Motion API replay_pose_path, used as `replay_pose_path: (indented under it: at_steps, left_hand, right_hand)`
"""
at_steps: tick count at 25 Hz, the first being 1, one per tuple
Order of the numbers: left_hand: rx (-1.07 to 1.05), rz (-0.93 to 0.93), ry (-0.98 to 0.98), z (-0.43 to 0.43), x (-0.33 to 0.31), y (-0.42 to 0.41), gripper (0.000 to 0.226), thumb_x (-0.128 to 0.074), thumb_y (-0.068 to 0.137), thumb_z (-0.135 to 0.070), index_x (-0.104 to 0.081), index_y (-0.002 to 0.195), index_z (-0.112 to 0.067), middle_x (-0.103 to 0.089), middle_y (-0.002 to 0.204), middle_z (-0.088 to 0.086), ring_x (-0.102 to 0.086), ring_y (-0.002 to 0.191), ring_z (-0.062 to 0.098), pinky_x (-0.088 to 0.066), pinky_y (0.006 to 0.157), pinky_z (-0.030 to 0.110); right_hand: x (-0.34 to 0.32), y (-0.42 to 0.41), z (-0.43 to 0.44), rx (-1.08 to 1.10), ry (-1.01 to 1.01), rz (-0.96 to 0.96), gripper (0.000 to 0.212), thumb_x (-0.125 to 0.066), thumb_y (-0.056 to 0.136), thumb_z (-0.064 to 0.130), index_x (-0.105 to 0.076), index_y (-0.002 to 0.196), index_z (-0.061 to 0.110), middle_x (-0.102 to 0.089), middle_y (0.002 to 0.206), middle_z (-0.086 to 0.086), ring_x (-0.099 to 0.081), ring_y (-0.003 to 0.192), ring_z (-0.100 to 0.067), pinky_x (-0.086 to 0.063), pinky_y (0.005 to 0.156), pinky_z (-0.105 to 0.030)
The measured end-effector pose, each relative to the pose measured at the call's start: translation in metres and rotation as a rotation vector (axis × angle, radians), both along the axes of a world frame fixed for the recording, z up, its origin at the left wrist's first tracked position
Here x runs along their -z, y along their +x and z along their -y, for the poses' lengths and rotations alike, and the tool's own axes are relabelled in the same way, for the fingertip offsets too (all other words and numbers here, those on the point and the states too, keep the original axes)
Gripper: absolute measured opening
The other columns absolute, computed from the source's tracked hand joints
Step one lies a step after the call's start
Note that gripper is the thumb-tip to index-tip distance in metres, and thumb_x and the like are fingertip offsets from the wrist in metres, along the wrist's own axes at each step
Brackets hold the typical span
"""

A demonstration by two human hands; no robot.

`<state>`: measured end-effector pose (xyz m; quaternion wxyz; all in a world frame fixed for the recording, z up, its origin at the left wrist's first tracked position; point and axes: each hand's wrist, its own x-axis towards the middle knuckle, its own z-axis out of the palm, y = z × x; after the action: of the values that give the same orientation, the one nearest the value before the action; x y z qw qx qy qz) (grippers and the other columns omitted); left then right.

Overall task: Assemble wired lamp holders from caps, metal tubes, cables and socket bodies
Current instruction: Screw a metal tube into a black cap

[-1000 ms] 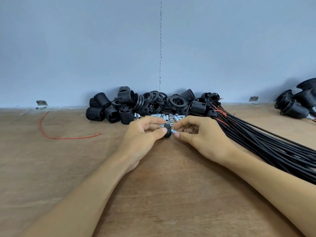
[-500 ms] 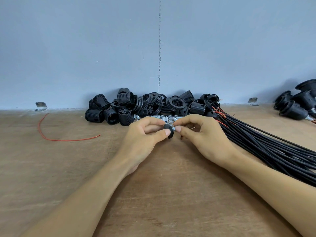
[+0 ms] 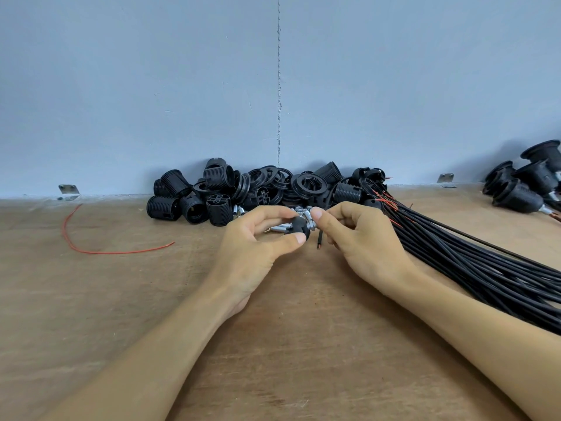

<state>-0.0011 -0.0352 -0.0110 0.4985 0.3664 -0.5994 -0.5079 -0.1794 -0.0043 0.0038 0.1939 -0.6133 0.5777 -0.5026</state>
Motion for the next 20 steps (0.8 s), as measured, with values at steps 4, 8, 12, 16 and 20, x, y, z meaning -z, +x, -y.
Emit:
replay_pose_path:
  at_steps: [4,8,12,16,20]
  left_hand:
    - [-0.012,-0.029,-0.050,-0.006,-0.001,-0.005,0.036,-0.087,0.074,-0.001,-0.078,0.094,-0.030,-0.077,0.101,-0.017,-0.075,0.089,0.006,-0.052,0.072,0.010]
    - [0.013,-0.014,-0.089,-0.012,-0.001,-0.010,0.036,-0.085,0.075,0.001,-0.074,0.094,-0.027,-0.078,0.098,-0.011,-0.075,0.090,0.007,-0.053,0.075,0.010]
    - [-0.019,-0.018,-0.068,-0.011,0.000,-0.010,0.037,-0.085,0.077,-0.004,-0.072,0.099,-0.031,-0.077,0.100,-0.013,-0.074,0.092,0.005,-0.053,0.076,0.011]
    - [-0.033,-0.037,-0.028,-0.008,0.001,-0.008,0.041,-0.085,0.077,-0.002,-0.073,0.105,-0.029,-0.076,0.102,-0.018,-0.073,0.093,0.000,-0.052,0.074,0.008]
    - [-0.006,-0.045,-0.022,-0.008,0.001,-0.008,0.040,-0.083,0.077,0.003,-0.074,0.101,-0.028,-0.077,0.098,-0.014,-0.073,0.091,0.003,-0.051,0.073,0.008]
  right_hand:
    - [-0.001,0.001,0.000,0.043,0.003,-0.100,0.050,-0.054,0.098,0.050,-0.059,0.059,0.018,-0.054,0.047,0.016,-0.046,0.047,0.000,-0.034,0.053,-0.012]
    - [0.000,-0.001,0.000,0.041,0.079,-0.125,0.065,-0.040,0.101,0.057,-0.051,0.054,0.015,-0.045,0.043,0.013,-0.039,0.043,-0.004,-0.033,0.050,-0.015]
    - [-0.001,-0.001,0.001,0.022,0.076,0.022,0.051,-0.042,0.101,0.056,-0.064,0.078,0.017,-0.065,0.065,0.007,-0.052,0.054,-0.003,-0.039,0.058,-0.017]
    - [-0.001,-0.003,0.001,-0.136,0.102,0.030,0.021,-0.060,0.098,0.034,-0.065,0.085,0.019,-0.072,0.076,-0.003,-0.054,0.056,-0.001,-0.040,0.061,-0.015]
    - [0.000,-0.005,0.004,-0.044,0.126,-0.052,0.053,-0.041,0.102,0.055,-0.065,0.074,0.017,-0.070,0.067,0.001,-0.053,0.053,-0.002,-0.041,0.064,-0.020]
